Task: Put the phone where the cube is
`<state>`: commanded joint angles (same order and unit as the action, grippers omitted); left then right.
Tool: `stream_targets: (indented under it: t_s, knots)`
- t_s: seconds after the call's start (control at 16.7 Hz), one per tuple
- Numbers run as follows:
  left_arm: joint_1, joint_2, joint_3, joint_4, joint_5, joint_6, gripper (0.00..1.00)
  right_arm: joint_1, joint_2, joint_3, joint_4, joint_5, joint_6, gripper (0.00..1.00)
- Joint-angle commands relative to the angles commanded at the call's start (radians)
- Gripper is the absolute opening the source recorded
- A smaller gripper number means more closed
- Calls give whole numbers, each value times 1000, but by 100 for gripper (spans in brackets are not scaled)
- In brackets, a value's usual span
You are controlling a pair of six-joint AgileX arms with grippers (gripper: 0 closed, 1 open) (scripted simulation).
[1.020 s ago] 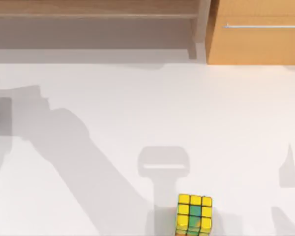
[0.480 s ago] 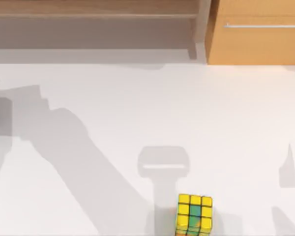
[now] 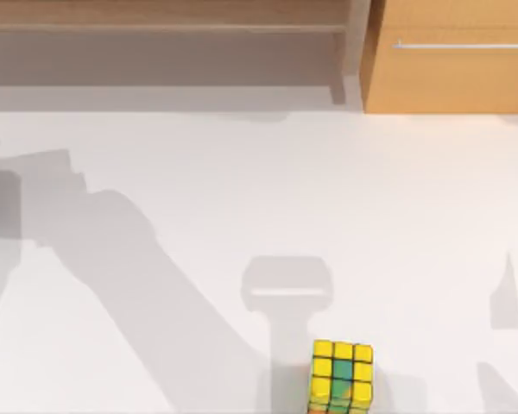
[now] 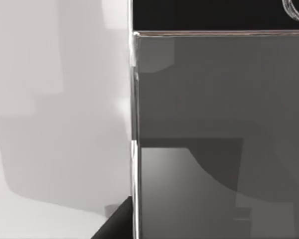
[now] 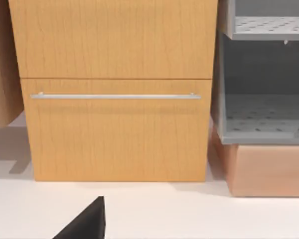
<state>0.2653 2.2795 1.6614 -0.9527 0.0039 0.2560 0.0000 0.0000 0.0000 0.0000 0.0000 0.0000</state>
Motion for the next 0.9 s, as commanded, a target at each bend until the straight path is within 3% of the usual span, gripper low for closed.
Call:
stream_targets:
  t_s: [0.9]
  knots:
    - [-3, -34, 39, -66, 2, 1, 0, 0, 0, 0, 0, 0, 0, 100]
